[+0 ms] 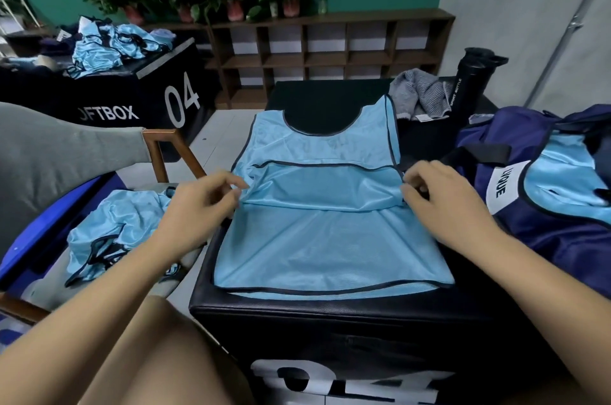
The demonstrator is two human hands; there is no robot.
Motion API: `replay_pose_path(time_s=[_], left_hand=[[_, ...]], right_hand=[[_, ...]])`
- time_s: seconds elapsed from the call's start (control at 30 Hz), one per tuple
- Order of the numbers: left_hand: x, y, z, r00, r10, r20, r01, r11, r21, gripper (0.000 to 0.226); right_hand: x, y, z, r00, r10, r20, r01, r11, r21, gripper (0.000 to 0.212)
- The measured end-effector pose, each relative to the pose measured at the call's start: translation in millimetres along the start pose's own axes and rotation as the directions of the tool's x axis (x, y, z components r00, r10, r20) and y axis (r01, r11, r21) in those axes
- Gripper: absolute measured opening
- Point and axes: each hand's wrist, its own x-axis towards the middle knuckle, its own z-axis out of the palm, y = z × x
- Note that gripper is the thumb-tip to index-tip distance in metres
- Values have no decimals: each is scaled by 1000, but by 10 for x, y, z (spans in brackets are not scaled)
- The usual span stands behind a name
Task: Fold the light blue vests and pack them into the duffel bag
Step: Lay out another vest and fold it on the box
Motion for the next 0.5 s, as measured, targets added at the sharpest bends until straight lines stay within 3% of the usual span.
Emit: replay_pose_path(time_s=[0.1, 0.17, 0.33, 0.4, 0.5], left_hand=[[510, -154, 120, 998, -51, -47, 53, 997, 49, 13], [795, -304, 213, 999, -12, -51, 19, 990, 139, 10], [1180, -544, 371, 996, -13, 88, -14, 951, 309, 29], [1130, -525, 450, 991, 38, 131, -83, 932, 354, 40], [776, -349, 570, 955, 211, 207, -276, 890, 363, 53]], right_hand=[[459, 93, 140, 994, 91, 64, -88, 995, -57, 10], [693, 151, 230, 983, 127, 136, -112, 988, -109, 15], [972, 166, 408, 932, 191, 308, -103, 954, -281, 47], [912, 100, 450, 953, 112, 283, -36, 965, -258, 50], [570, -73, 441, 955, -177, 237, 230, 948, -220, 56]])
